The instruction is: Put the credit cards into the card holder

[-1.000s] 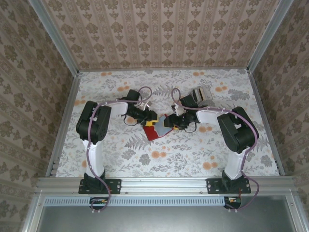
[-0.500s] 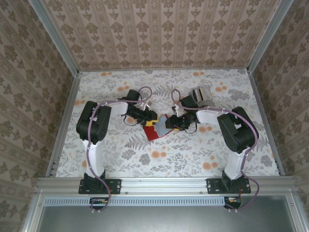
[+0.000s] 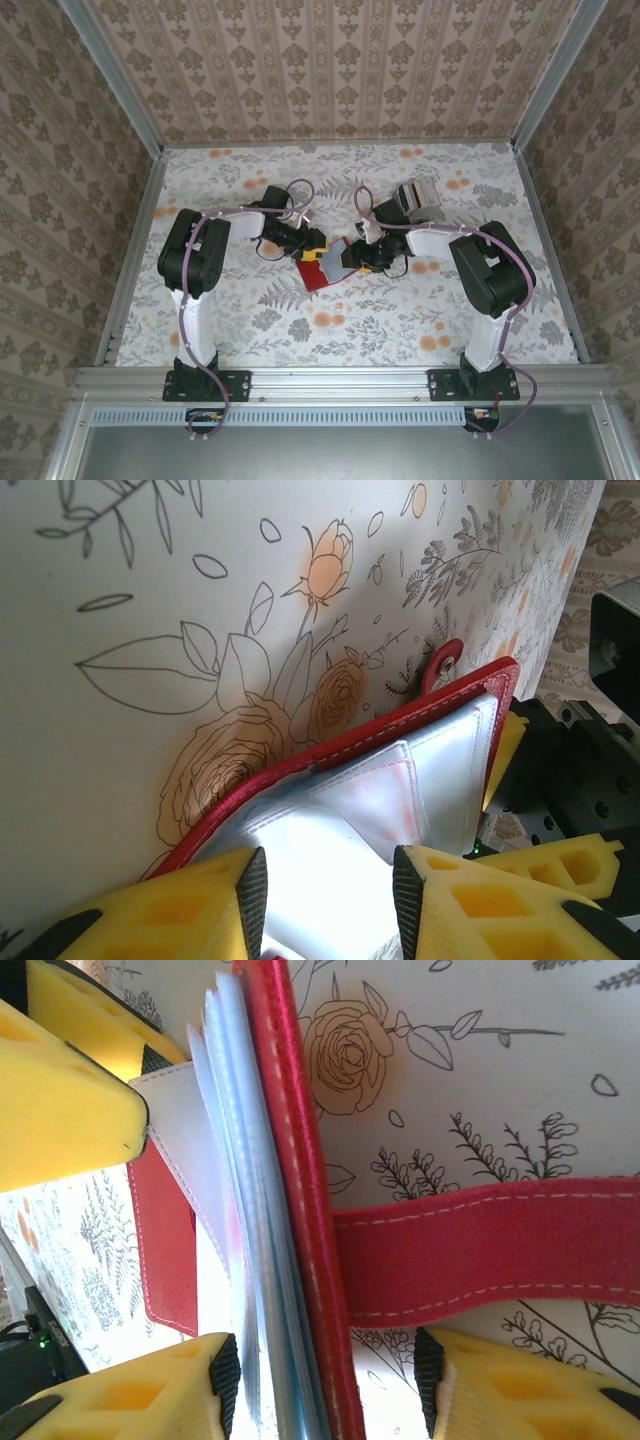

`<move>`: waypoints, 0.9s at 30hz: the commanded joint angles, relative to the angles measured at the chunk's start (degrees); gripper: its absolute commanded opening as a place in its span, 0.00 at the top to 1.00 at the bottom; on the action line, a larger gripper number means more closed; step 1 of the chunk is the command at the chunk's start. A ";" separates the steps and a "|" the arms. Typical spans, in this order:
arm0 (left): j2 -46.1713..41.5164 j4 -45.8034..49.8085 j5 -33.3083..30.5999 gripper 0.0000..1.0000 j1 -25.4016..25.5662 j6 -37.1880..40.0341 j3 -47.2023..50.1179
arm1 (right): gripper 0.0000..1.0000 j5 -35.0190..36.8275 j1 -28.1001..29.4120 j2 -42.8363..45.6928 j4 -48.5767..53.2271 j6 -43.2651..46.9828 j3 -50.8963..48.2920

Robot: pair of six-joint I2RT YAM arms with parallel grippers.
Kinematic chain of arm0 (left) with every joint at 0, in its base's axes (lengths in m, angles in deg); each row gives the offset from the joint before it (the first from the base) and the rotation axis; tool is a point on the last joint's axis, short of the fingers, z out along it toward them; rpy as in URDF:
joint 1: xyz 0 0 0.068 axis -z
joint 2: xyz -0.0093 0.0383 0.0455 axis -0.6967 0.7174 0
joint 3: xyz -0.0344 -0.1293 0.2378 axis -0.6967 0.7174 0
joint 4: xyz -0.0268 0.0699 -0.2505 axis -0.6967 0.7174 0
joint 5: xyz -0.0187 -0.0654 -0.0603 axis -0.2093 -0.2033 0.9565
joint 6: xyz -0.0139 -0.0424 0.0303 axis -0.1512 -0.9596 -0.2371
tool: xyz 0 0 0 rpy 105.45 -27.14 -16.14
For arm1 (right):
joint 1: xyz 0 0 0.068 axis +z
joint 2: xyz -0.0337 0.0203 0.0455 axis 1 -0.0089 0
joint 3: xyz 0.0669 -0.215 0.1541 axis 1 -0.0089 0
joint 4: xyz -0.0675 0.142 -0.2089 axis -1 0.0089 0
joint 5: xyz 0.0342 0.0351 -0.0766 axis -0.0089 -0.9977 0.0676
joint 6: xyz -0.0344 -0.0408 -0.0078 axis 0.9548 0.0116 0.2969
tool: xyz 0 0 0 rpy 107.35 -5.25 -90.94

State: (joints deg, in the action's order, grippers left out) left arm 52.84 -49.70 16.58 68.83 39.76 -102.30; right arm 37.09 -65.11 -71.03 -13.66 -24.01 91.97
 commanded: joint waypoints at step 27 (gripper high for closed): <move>-9.45 -2.64 1.55 0.21 -3.12 -3.16 6.86 | 0.31 -4.17 2.56 -3.60 2.69 1.76 2.17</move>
State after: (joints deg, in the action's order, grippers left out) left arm 45.54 -53.13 18.24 66.18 36.70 -96.70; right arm 34.51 -64.10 -71.99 -13.23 -23.73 93.75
